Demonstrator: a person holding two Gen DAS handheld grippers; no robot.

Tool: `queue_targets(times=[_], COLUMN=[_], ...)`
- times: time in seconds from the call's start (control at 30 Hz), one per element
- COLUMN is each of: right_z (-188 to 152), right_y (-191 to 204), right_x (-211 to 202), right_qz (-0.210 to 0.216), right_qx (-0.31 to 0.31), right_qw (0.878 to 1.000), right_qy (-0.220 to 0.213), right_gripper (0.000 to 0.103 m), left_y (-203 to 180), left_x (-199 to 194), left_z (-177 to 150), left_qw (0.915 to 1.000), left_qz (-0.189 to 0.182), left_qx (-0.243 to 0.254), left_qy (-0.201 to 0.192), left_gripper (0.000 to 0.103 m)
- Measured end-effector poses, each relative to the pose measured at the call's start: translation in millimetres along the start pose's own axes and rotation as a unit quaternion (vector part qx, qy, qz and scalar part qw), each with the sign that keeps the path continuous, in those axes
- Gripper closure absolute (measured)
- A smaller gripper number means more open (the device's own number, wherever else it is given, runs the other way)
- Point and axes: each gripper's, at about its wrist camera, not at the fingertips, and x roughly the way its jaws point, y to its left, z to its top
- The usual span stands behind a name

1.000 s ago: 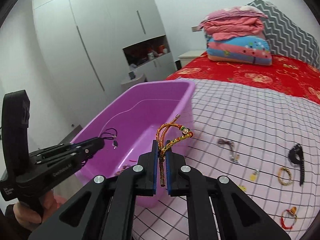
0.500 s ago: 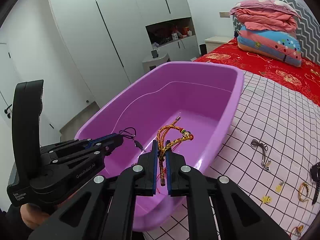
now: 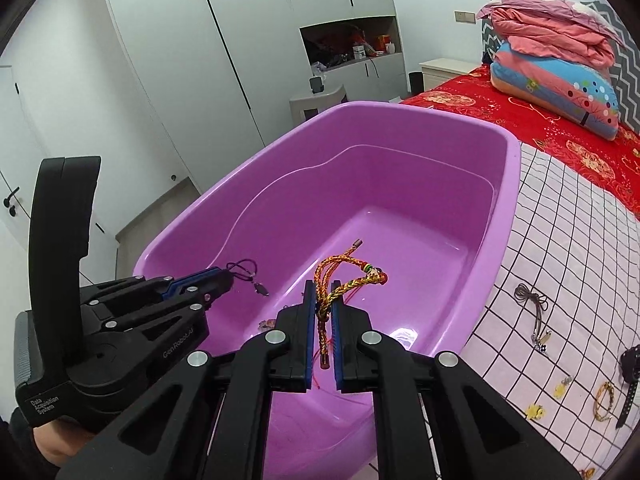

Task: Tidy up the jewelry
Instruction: 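Carry the keychain and gold bracelet into the purple tub and release both, then withdraw both tools from the tub back over the remaining jewelry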

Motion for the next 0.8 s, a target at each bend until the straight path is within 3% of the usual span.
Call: queue_targets(times=[0.07, 0.13, 0.17, 0.2, 0.27, 0.37, 0.8], right_z=[1.1, 2.6, 3.5, 4.1, 4.6, 5.2, -4.3], right_y=[-1.2, -3.3, -4.2, -4.2, -4.9, -5.7, -17.2], right_x=[2.2, 2.7, 2.5, 1.6, -4.0, -11.0, -27.1], right_qz=[-0.006, -0.008, -0.009, -0.011, -0.019, -0.026, -0.029], right_qx=[0.0, 0.005, 0.006, 0.006, 0.005, 0.002, 0.017], right_qw=[1.0, 1.0, 1.0, 1.0, 1.0, 0.999, 0.999], right_qy=[0.002, 0.003, 0.005, 0.004, -0.01, -0.02, -0.027], right_gripper=[0.096, 0.093, 0.08, 0.06, 0.051, 0.051, 0.051], left_y=[0.7, 1.6, 0.7, 1.4, 4.4, 5.4, -1.7], left_x=[-0.3, -1.6, -3.0, -5.5, -12.6, -16.9, -25.2], left_z=[0.3, 0.4, 0.4, -0.1, -0.3, 1.3, -2.0], left_qw=[1.0, 0.9999, 0.9998, 0.9998, 0.9995, 0.9989, 0.9987], left_qz=[0.007, 0.015, 0.018, 0.022, 0.026, 0.038, 0.046], left_qx=[0.002, 0.002, 0.002, 0.001, -0.004, -0.003, 0.0], left_qy=[0.003, 0.004, 0.003, -0.002, -0.018, -0.025, -0.024], left_gripper=[0.095, 0.085, 0.068, 0.044, 0.02, 0.014, 0.011])
